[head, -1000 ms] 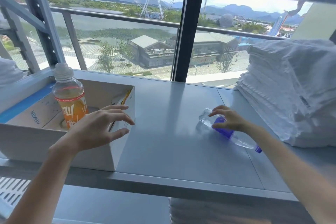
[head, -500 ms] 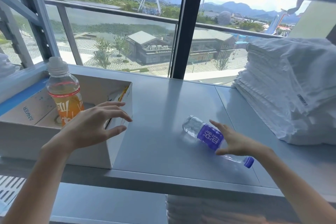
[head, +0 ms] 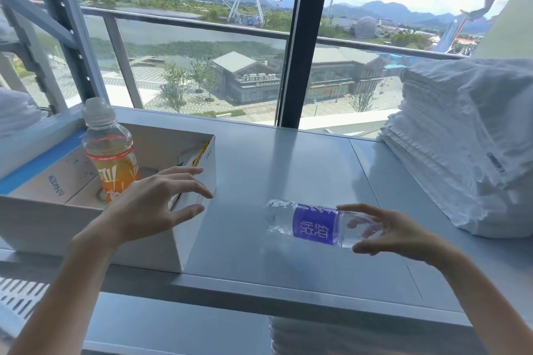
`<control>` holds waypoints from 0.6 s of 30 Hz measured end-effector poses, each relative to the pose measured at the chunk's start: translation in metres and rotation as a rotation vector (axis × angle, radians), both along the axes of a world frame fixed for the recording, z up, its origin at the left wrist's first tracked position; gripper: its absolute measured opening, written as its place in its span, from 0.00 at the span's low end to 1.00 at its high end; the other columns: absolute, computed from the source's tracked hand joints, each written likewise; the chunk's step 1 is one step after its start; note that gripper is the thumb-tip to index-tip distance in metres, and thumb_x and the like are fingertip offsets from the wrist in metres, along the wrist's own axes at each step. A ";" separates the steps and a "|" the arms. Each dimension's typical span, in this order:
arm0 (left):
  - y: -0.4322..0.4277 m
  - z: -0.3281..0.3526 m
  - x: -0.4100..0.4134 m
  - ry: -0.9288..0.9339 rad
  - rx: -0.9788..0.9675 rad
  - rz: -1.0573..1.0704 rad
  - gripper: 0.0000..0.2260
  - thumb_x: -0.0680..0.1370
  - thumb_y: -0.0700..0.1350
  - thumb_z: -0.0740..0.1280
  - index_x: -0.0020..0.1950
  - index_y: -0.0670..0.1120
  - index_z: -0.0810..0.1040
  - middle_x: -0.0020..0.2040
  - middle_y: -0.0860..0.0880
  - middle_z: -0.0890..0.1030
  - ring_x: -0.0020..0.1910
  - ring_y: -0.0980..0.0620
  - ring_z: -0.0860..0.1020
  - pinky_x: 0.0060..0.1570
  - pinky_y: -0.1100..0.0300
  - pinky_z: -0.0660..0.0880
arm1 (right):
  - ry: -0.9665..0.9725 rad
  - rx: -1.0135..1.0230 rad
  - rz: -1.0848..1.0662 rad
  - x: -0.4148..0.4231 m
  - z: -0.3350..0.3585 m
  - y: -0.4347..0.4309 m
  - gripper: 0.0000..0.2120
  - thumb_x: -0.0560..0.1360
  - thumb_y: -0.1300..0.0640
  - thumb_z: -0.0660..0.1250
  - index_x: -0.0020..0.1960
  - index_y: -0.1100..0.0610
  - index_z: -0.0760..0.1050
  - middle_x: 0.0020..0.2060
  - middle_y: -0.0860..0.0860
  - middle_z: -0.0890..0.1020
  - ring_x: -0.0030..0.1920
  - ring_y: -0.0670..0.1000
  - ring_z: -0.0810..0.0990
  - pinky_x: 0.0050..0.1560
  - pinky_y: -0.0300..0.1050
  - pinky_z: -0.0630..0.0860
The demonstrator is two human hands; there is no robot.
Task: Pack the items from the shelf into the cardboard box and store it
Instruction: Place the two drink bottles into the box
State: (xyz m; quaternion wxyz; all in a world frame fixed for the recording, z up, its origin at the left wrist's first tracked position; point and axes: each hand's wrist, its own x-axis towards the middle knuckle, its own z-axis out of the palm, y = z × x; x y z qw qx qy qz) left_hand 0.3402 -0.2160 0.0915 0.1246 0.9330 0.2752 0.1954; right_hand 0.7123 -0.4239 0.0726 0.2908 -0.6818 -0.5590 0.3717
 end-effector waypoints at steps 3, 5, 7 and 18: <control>-0.004 0.002 0.001 -0.014 0.025 0.001 0.22 0.68 0.71 0.58 0.56 0.64 0.77 0.62 0.67 0.69 0.64 0.78 0.58 0.60 0.53 0.73 | 0.178 -0.025 0.117 0.001 0.024 0.009 0.31 0.64 0.59 0.75 0.64 0.43 0.73 0.55 0.53 0.82 0.42 0.56 0.84 0.41 0.45 0.81; -0.009 0.007 0.002 -0.046 0.006 -0.008 0.30 0.66 0.75 0.54 0.60 0.62 0.75 0.64 0.65 0.68 0.64 0.74 0.61 0.63 0.55 0.70 | 0.211 -0.016 0.190 -0.004 0.041 0.021 0.32 0.66 0.64 0.73 0.67 0.49 0.69 0.57 0.55 0.81 0.43 0.58 0.84 0.41 0.45 0.81; -0.016 0.017 0.000 -0.190 -0.189 -0.079 0.33 0.65 0.76 0.55 0.63 0.61 0.72 0.66 0.65 0.69 0.67 0.69 0.64 0.65 0.62 0.68 | 0.219 0.018 0.263 -0.015 0.061 0.037 0.33 0.67 0.67 0.72 0.69 0.51 0.68 0.58 0.57 0.80 0.44 0.59 0.84 0.40 0.45 0.81; -0.008 0.060 -0.079 -0.682 -0.412 0.060 0.32 0.55 0.72 0.71 0.56 0.60 0.76 0.55 0.64 0.80 0.55 0.62 0.78 0.48 0.72 0.74 | 0.324 0.392 0.350 -0.146 0.147 0.142 0.14 0.65 0.59 0.75 0.49 0.48 0.81 0.46 0.49 0.85 0.42 0.56 0.85 0.36 0.45 0.82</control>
